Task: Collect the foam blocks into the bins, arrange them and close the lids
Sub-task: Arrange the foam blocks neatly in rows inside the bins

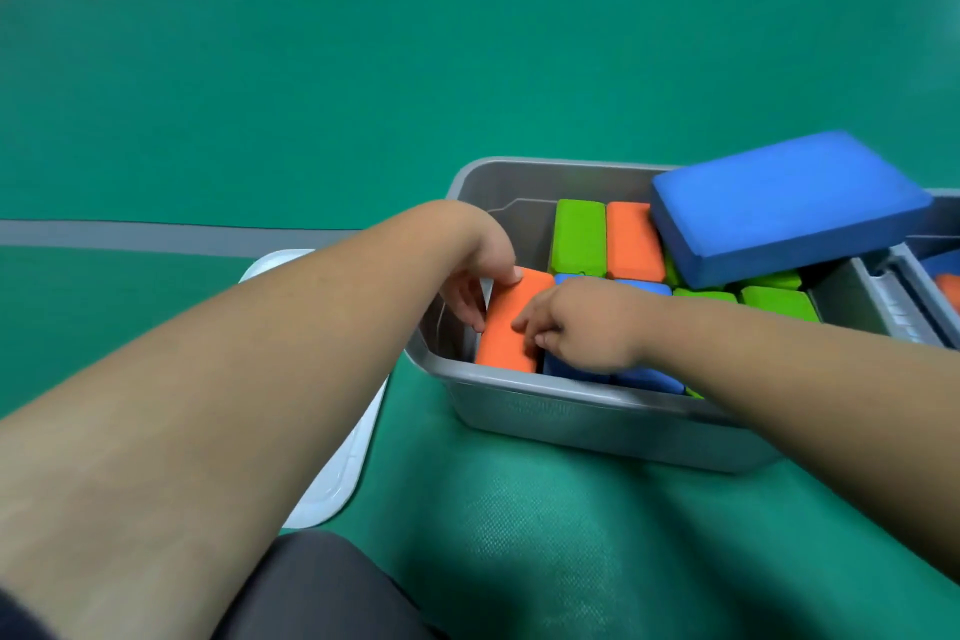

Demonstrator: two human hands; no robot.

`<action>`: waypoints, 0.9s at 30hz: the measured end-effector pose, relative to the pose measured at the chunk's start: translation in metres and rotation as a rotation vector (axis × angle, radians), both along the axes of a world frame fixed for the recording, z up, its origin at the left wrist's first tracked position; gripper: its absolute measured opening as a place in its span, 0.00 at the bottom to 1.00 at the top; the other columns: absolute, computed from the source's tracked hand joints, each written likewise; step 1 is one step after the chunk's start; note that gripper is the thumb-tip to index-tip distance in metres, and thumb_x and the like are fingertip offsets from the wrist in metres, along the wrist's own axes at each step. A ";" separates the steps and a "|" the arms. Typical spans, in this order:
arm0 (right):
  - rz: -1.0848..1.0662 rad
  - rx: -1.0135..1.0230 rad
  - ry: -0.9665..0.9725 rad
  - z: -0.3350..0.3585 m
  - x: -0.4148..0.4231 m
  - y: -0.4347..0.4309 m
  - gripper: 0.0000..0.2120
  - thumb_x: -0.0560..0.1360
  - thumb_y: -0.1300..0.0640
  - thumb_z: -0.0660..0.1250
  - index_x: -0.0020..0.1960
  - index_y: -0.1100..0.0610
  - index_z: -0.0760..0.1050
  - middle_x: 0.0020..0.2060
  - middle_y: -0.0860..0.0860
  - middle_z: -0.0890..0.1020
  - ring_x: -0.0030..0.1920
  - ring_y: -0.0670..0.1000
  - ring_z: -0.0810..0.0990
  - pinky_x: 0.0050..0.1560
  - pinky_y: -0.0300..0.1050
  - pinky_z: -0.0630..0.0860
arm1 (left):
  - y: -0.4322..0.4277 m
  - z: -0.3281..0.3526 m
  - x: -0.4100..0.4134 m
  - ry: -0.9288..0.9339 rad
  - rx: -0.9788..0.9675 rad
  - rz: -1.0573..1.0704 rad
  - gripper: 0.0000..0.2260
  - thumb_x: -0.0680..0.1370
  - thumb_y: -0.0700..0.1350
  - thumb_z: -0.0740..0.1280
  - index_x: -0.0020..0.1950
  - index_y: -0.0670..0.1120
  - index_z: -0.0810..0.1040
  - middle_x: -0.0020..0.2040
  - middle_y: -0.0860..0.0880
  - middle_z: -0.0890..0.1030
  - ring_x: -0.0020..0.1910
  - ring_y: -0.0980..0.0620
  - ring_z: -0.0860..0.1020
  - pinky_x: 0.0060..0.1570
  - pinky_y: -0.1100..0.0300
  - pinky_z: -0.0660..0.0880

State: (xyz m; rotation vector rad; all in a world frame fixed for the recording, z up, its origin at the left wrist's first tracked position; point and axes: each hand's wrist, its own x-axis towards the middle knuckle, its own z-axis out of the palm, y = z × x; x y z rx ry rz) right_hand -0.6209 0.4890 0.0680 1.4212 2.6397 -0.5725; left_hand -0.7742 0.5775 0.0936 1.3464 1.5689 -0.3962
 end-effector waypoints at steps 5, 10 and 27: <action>-0.172 0.021 0.054 0.010 0.016 0.004 0.13 0.80 0.56 0.62 0.55 0.51 0.85 0.55 0.47 0.85 0.57 0.51 0.81 0.62 0.47 0.75 | -0.004 0.000 0.004 0.013 0.105 -0.091 0.18 0.88 0.43 0.53 0.78 0.46 0.66 0.71 0.37 0.72 0.60 0.34 0.77 0.60 0.35 0.78; -0.345 0.083 0.010 0.017 0.046 0.014 0.14 0.81 0.54 0.61 0.56 0.52 0.85 0.54 0.51 0.86 0.56 0.54 0.81 0.58 0.47 0.77 | -0.003 0.001 0.017 0.030 0.289 -0.151 0.21 0.83 0.39 0.51 0.72 0.45 0.75 0.66 0.36 0.76 0.52 0.30 0.83 0.50 0.34 0.82; -0.306 0.162 -0.092 0.034 0.061 0.010 0.14 0.80 0.53 0.59 0.51 0.55 0.84 0.44 0.53 0.85 0.49 0.56 0.81 0.50 0.50 0.80 | 0.005 -0.018 0.020 0.114 0.144 -0.083 0.26 0.73 0.61 0.71 0.64 0.46 0.77 0.57 0.42 0.83 0.50 0.39 0.85 0.44 0.42 0.84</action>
